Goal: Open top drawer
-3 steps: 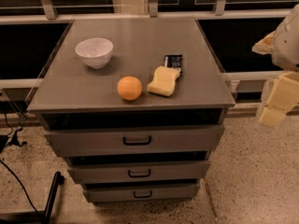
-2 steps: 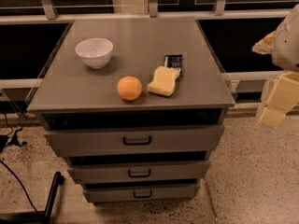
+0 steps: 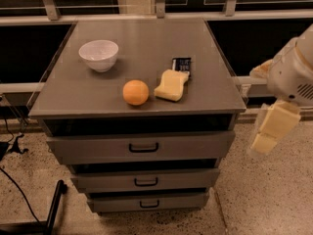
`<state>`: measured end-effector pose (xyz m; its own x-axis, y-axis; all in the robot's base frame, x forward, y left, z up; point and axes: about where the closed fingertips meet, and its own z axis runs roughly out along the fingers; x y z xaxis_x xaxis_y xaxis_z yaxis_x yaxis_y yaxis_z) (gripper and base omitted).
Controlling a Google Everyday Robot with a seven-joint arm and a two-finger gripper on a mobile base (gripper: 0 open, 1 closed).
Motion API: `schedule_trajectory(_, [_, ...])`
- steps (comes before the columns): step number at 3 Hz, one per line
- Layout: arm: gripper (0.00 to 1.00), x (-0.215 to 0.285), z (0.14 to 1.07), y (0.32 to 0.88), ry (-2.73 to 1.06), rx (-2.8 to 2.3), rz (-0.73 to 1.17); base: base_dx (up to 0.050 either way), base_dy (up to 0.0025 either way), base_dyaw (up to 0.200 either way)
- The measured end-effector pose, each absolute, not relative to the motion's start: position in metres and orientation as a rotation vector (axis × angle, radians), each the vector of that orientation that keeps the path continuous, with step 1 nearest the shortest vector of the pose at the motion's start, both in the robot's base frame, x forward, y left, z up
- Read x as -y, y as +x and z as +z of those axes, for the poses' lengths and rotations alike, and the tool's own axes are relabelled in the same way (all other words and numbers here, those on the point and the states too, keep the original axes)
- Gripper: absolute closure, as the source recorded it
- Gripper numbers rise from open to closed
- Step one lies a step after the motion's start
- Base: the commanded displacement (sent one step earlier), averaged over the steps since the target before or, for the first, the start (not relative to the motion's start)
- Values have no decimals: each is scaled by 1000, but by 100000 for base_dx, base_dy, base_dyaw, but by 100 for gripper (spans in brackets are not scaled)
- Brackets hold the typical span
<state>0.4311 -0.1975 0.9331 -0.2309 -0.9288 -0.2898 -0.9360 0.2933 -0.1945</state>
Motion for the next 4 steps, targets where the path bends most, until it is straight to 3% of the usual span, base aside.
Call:
schedule_trajectory(2, [0, 175, 875, 424, -1629, -2151, 159, 0, 0, 0])
schedule_trajectory(4, [0, 177, 847, 427, -1639, -2137, 173, 0, 0, 0])
